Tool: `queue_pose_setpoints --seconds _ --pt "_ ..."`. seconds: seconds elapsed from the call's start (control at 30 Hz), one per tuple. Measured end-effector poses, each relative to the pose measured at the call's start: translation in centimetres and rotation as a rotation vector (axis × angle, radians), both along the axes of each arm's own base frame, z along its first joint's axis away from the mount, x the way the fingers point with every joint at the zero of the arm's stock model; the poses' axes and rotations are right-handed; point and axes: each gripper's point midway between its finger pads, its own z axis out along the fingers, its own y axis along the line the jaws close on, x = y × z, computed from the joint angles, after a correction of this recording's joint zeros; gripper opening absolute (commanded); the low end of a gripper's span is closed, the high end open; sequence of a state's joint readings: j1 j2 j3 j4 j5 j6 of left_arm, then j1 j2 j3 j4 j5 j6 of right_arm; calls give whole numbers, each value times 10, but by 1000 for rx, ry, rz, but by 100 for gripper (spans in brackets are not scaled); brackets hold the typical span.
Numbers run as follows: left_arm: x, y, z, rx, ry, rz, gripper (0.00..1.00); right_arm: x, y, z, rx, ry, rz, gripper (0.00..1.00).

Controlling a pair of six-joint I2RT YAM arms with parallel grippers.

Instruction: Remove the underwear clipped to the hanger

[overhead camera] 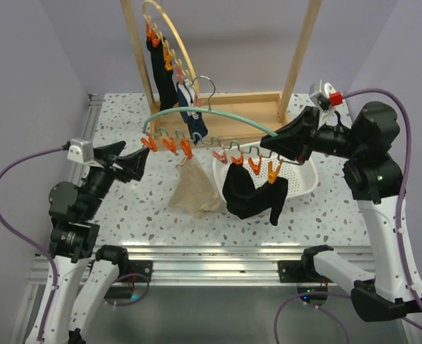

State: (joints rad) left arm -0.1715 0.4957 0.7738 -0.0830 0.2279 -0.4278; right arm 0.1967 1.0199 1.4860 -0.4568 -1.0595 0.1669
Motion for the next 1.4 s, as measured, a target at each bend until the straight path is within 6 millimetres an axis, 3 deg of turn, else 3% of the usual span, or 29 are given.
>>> queue_pose_setpoints --seconds 0.17,0.37,0.53,0.83,1.13,1.4 --pt "-19 -11 8 -32 -20 -82 88 5 4 -3 -8 1 -12 0" --pt "-27 -39 -9 -95 42 -265 88 9 16 -9 -22 9 -7 0" --pt "-26 -49 -19 -127 89 -325 87 11 29 -17 -43 26 1 0" --pt "-13 -57 -29 -131 139 -328 87 24 48 -30 -74 74 -2 0" --pt "-3 -72 -46 -115 200 -314 86 27 57 -28 -80 73 -9 0" --pt "22 -74 -67 -86 252 -238 81 25 61 -28 -82 74 2 0"
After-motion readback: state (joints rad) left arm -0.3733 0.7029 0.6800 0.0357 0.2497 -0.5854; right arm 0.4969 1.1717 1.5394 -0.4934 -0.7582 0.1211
